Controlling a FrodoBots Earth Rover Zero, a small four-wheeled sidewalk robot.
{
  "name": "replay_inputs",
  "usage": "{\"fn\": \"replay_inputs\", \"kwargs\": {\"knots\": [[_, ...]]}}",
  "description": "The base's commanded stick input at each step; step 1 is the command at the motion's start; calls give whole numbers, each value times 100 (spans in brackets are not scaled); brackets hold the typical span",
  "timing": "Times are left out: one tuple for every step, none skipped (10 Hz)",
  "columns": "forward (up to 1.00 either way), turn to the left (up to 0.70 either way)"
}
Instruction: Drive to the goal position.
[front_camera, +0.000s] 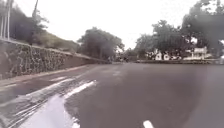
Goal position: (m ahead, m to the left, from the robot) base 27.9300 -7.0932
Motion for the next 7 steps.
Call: {"fn": "replay_inputs", "kwargs": {"knots": [[100, 0], [100, 0], [88, 0], [75, 0], [0, -74], [0, -37], [0, 0]]}}
